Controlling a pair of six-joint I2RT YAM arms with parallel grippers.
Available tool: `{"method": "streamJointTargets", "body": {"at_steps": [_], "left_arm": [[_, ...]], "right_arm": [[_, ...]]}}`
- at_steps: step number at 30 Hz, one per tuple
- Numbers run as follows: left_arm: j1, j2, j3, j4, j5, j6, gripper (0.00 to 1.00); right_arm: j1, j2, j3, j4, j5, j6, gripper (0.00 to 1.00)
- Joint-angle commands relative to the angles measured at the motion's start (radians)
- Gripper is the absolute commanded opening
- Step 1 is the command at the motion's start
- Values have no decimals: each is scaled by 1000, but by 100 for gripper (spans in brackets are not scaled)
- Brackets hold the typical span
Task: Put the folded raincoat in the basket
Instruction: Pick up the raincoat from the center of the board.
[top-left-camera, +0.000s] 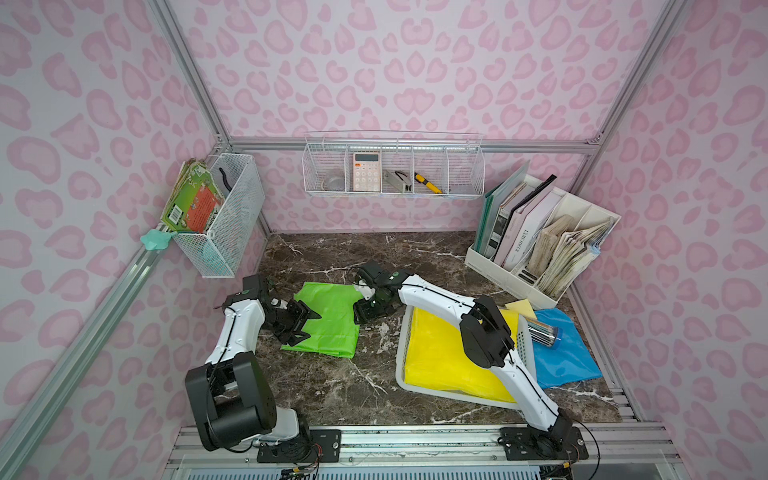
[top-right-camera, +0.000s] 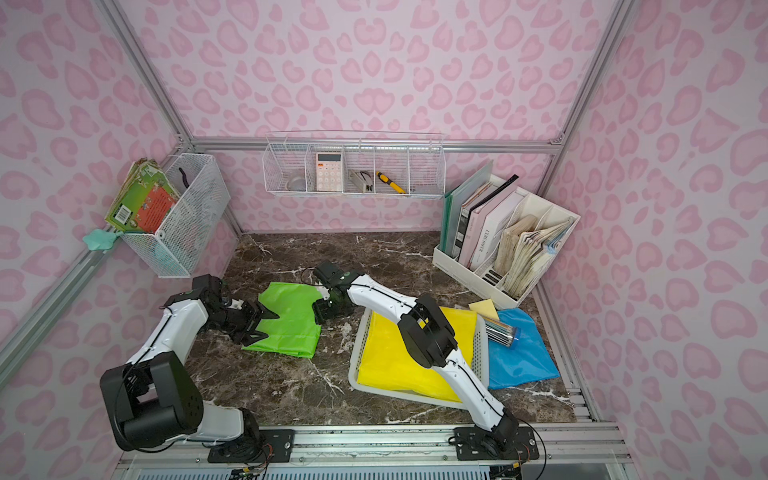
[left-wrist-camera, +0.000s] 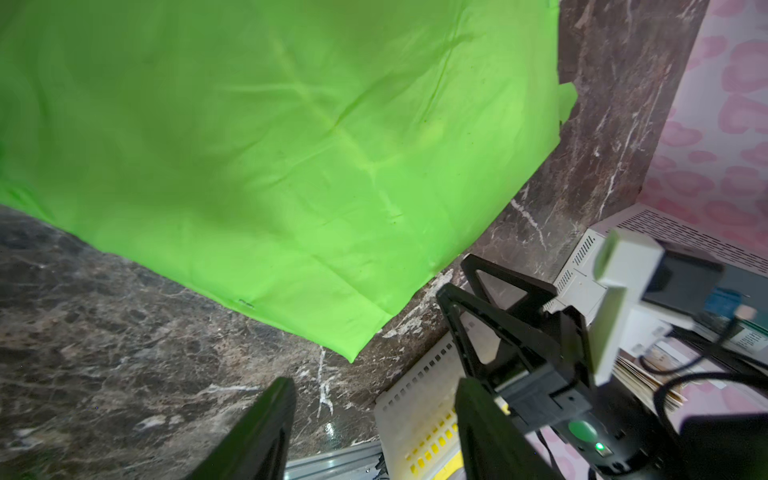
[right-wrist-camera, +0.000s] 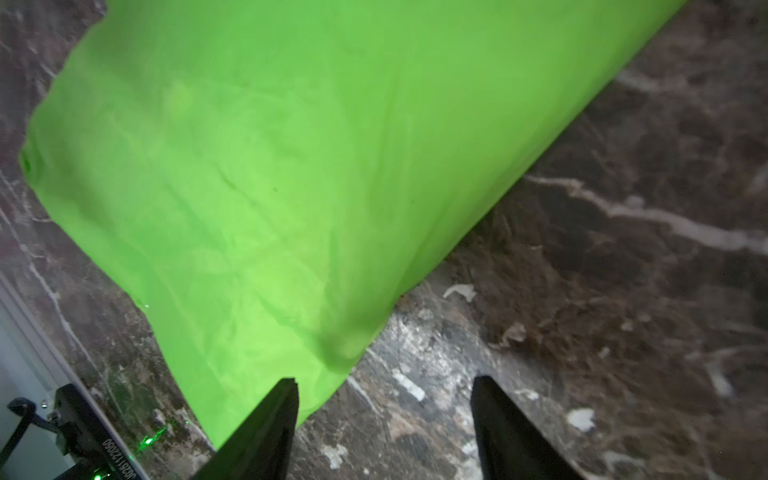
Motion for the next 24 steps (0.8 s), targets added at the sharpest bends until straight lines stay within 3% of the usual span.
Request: {"method": "streamJointTargets", "body": {"at_steps": [1, 4, 12, 18, 24], "left_arm": [[1, 29, 0, 19, -46, -39, 60], [1, 68, 8, 32, -111, -85, 54], [1, 158, -15, 120, -152, -159, 46], [1, 178, -42, 137, -152, -161, 45], [3, 164, -60, 150, -130, -161, 46]], "right_arm": [[-38, -16, -73, 133, -103, 136, 69], [-48, -44, -179, 277, -158, 277, 66], [-24, -30, -288, 463, -210, 460, 59], [-18, -16, -310, 545, -195, 493, 52], [-22, 7, -300, 562, -203, 505, 26]]}}
